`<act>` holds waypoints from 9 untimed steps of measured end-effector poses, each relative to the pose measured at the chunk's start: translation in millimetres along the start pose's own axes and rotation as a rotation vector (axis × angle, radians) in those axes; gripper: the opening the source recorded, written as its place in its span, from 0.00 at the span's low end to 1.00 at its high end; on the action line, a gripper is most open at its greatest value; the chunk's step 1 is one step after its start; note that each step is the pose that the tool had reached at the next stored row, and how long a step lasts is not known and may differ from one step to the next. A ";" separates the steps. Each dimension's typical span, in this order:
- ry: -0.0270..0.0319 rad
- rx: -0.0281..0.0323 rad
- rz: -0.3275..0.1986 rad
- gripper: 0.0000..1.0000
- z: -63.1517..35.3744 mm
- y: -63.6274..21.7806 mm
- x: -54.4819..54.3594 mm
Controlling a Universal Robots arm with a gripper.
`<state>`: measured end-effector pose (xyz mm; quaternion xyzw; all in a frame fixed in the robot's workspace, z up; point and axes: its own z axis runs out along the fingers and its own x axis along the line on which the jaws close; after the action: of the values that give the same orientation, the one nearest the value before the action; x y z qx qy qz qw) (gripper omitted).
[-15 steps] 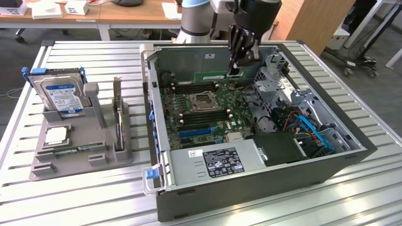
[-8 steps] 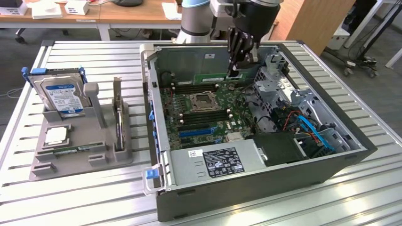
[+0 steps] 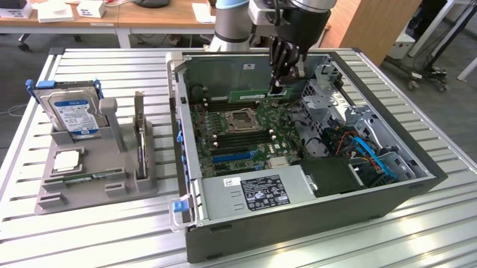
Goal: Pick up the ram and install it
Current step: 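Insert the ram into the slot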
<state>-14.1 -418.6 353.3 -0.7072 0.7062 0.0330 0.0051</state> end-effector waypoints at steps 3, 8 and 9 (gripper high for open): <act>0.0000 0.0000 0.000 0.11 2.4 -0.1 0.1; 0.0001 0.0000 0.000 0.11 6.3 -0.2 0.3; 0.0000 0.0000 0.000 0.11 6.9 -0.2 0.4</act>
<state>-14.2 -418.5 346.4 -0.7072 0.7063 0.0330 0.0051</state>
